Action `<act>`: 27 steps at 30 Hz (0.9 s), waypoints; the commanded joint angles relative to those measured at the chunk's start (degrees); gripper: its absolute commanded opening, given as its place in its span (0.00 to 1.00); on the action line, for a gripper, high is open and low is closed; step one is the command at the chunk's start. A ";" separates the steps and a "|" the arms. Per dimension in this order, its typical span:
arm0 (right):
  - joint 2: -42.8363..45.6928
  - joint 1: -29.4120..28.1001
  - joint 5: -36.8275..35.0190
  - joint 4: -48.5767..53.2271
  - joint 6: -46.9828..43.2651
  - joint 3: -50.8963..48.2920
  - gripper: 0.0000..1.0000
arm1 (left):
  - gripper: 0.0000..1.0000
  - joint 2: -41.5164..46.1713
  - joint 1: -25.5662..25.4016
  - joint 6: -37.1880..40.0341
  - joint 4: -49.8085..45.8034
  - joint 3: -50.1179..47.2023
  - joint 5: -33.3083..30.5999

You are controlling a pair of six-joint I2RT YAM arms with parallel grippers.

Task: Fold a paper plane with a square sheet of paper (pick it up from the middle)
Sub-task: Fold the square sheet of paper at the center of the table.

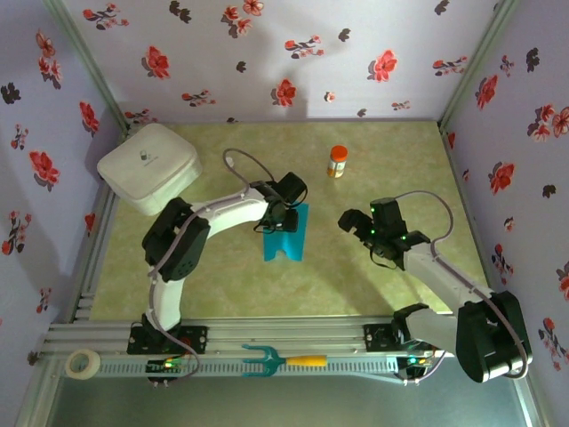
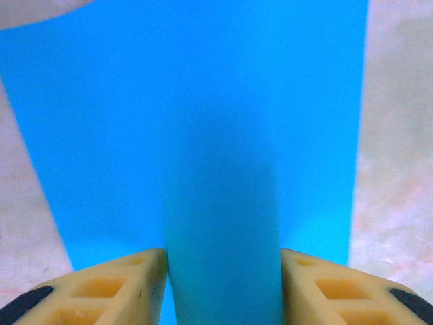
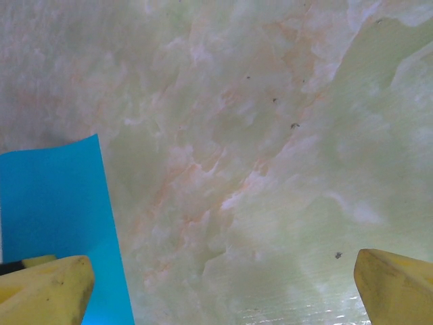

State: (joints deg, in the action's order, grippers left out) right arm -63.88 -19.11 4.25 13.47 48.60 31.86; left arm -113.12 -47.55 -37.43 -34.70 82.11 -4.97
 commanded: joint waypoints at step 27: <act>9.06 0.59 2.52 -8.88 -4.87 0.22 0.99 | 0.44 13.20 8.31 -17.31 38.31 -19.96 34.09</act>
State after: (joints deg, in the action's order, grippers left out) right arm -54.26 -18.98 5.08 6.48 46.85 29.93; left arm -100.29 -39.42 -52.45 1.10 63.51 26.61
